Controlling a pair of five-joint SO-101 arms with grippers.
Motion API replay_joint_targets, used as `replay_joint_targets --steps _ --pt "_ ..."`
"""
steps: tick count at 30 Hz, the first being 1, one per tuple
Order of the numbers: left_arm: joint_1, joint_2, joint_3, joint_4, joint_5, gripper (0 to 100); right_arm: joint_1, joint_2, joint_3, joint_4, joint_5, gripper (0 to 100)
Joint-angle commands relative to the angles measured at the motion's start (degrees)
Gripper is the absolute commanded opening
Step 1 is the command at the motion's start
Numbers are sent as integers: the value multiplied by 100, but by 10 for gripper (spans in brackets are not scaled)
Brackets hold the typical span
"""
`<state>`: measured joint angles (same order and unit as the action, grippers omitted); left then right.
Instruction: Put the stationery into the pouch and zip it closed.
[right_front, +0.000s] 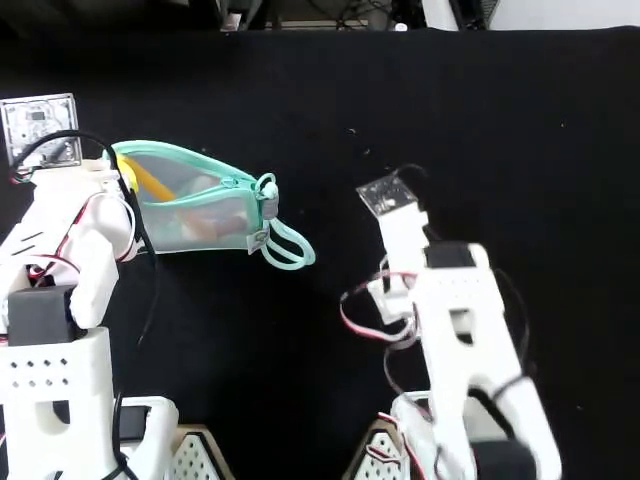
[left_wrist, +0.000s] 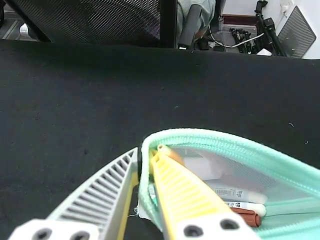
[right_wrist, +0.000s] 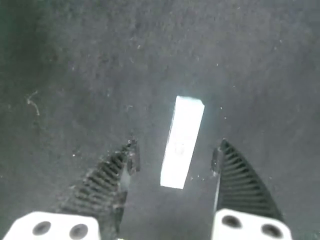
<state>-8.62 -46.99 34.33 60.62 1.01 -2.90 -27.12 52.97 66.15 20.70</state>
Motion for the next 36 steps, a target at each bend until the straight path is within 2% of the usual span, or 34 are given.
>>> replay_joint_targets --steps 1,10,12,16,20,28,32,36 --pt "13 325 1007 53 18 32 35 866 -769 44 -26 238" --pt "31 325 989 53 18 32 97 1947 -1121 -62 -9 233" --pt "31 325 989 53 18 32 114 2026 -1112 -193 -9 185" --pt "31 325 998 53 18 32 114 1991 -1130 -237 -9 6" --pt "31 325 998 53 18 32 123 1569 -1121 -185 -9 14" --pt "40 325 1007 53 18 32 9 -312 -971 88 -18 12" --pt "40 325 1007 53 18 32 -202 -189 -488 -88 -18 12" --pt "40 325 1007 53 18 32 -229 347 -154 -800 -18 12"
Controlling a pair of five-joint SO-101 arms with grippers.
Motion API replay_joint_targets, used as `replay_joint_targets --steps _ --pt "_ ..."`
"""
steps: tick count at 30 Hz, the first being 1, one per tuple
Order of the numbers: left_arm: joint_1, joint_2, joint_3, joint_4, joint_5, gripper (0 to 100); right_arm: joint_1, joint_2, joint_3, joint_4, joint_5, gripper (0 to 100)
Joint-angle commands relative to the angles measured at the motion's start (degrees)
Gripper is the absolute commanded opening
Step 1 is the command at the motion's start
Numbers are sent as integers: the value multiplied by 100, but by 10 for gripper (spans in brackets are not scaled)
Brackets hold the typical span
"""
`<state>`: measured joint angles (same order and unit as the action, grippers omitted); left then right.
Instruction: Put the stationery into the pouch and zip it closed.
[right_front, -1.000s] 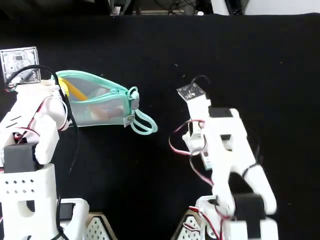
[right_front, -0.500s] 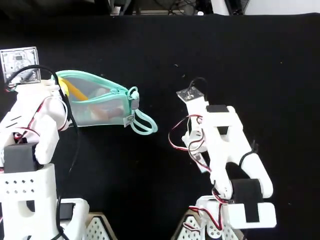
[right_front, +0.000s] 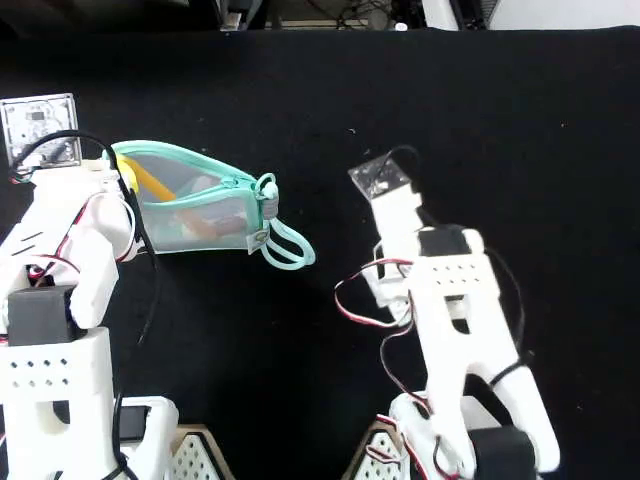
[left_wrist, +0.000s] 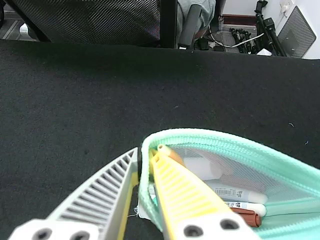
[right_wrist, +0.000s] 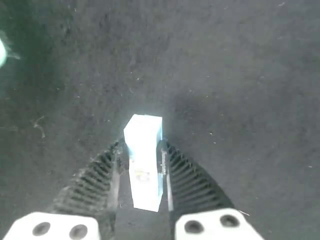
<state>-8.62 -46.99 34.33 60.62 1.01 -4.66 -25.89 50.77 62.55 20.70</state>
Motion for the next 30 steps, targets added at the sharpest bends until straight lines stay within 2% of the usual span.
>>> replay_joint_targets --steps 1,3,6,8,17,21,23,26,30 --pt "40 325 1007 53 18 32 -53 400 66 -554 -18 14" --pt "40 325 1007 53 18 32 -53 734 -4 -686 -18 49" --pt "40 325 1007 53 18 32 -62 1200 -251 -695 -9 166" --pt "40 325 1007 53 18 33 -62 1464 -435 -695 -9 209" --pt "22 325 1007 53 18 33 -79 2352 -1086 -686 -9 171" --pt "22 325 1007 53 18 33 -387 2545 -1024 -686 -9 168" --pt "22 325 1007 53 18 33 -475 2545 -998 -730 -18 126" --pt "13 325 1007 53 18 33 -466 2466 -1112 -721 -70 8" --pt "40 325 1007 53 18 33 -448 1921 -1244 -387 -70 13"
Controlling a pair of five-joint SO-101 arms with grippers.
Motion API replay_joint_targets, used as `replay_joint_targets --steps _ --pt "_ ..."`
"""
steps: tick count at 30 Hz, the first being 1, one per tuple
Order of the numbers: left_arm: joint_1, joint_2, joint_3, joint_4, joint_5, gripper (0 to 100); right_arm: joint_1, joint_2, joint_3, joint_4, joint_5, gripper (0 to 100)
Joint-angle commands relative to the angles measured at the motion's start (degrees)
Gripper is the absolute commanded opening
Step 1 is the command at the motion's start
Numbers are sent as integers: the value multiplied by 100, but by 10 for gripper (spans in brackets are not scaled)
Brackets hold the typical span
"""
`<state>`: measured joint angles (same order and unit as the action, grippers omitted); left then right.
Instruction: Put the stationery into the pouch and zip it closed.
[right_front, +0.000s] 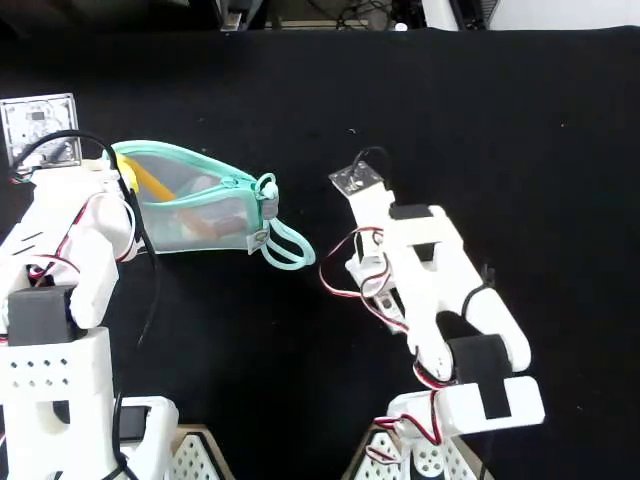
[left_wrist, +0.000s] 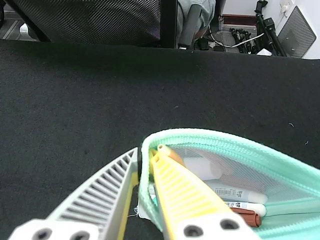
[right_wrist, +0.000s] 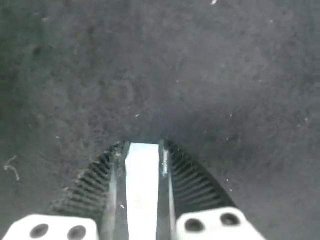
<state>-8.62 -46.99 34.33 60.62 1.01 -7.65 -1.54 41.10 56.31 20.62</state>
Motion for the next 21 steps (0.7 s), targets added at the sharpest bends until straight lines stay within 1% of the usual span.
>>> replay_joint_targets --steps 1,6,9,12,17,21 --pt "40 325 1007 53 18 33 -167 -796 -338 440 -62 12" --pt "40 325 1015 53 18 33 -308 -2897 -1147 1354 -97 12" --pt "40 325 1015 53 18 33 -712 -4154 -1771 1319 -554 12" --pt "40 325 1015 53 18 33 -1257 -4892 -2202 668 -1011 12" --pt "40 325 1015 53 18 33 -2268 -5015 -2202 -967 -1820 12" --pt "40 325 1015 53 18 33 -2971 -5015 -2105 -1890 -2004 12"
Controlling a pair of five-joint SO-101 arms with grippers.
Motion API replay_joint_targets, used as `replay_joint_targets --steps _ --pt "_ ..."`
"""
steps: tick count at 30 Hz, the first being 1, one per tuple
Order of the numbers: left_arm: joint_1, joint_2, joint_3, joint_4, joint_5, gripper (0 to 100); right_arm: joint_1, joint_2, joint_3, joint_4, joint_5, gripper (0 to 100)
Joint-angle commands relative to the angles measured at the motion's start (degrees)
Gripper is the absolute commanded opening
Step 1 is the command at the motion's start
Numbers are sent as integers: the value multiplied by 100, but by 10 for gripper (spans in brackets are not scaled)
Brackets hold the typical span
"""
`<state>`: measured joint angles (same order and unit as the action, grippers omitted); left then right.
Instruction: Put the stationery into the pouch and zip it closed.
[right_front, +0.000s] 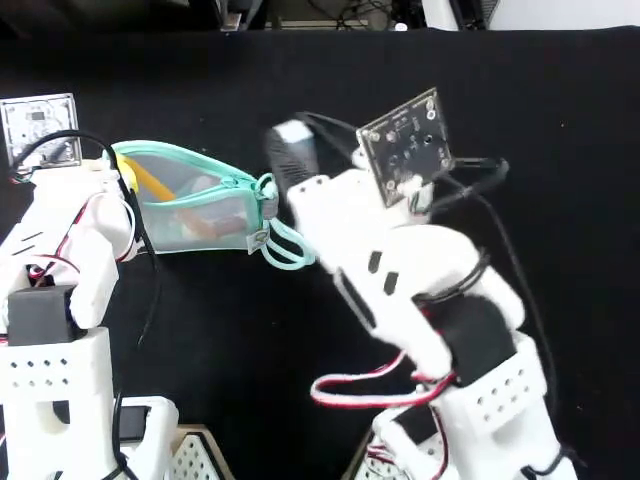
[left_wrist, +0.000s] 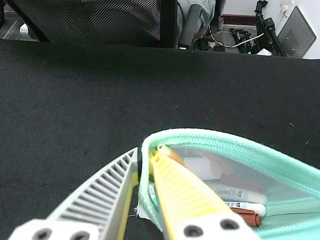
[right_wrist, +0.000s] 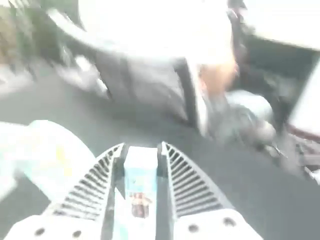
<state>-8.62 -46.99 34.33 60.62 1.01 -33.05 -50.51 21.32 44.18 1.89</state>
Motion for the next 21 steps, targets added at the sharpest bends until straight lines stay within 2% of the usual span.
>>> replay_joint_targets --steps 1,4,21 --pt "40 325 1015 53 18 33 -571 -110 -119 -835 -132 12" --pt "40 325 1007 53 18 33 -800 154 -127 -1090 -123 12" --pt "40 316 1007 62 18 32 -853 2000 -119 -1811 -167 12"
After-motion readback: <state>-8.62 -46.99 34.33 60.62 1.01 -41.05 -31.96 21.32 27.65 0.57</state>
